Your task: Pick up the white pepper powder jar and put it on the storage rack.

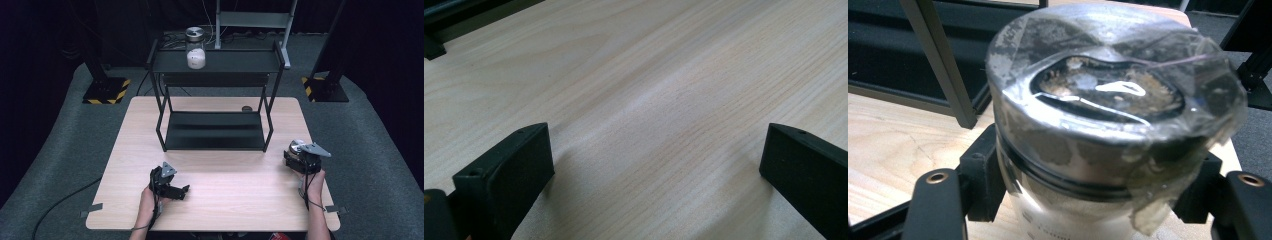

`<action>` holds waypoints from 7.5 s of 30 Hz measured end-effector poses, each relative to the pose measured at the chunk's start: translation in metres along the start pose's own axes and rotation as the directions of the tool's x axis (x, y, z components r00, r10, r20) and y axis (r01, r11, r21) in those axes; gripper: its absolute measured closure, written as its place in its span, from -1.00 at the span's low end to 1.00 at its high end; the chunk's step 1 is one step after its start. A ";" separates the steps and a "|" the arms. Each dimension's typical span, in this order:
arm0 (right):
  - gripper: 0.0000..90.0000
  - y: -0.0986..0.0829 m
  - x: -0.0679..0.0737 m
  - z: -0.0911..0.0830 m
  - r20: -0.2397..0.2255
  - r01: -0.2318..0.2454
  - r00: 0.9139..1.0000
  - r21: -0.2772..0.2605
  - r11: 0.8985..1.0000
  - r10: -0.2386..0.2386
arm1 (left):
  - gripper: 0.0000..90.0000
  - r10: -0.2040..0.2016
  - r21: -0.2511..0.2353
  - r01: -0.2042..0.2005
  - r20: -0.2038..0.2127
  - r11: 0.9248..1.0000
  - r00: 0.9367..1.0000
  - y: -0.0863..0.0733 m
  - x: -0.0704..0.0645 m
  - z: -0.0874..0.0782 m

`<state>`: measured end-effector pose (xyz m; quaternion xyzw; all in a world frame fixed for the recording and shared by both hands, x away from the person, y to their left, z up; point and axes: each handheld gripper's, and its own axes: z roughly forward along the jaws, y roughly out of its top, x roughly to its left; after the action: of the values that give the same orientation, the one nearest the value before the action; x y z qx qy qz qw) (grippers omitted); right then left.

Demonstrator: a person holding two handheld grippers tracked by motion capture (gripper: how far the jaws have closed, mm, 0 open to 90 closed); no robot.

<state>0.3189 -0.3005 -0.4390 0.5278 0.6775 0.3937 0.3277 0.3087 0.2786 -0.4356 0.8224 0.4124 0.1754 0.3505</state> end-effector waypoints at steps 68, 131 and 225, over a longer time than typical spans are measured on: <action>-0.33 0.047 0.055 0.016 -0.205 0.155 0.967 -0.011 0.988 -0.154 | -1.00 0.001 -0.001 -0.001 0.001 1.000 1.000 0.000 0.000 0.000; -0.33 0.116 0.063 -0.009 -0.243 0.216 0.939 -0.133 0.967 -0.244 | -0.99 0.000 -0.001 0.000 0.002 1.000 1.000 0.000 0.000 0.000; -0.33 0.237 0.058 -0.044 -0.199 0.236 0.936 -0.259 0.937 -0.291 | -0.97 0.027 -0.003 -0.027 0.027 1.000 0.999 0.000 0.002 0.000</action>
<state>0.3767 -0.2212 -0.2113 0.3399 0.7259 0.4815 0.3546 0.3096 0.2810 -0.4356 0.8296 0.3964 0.1697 0.3547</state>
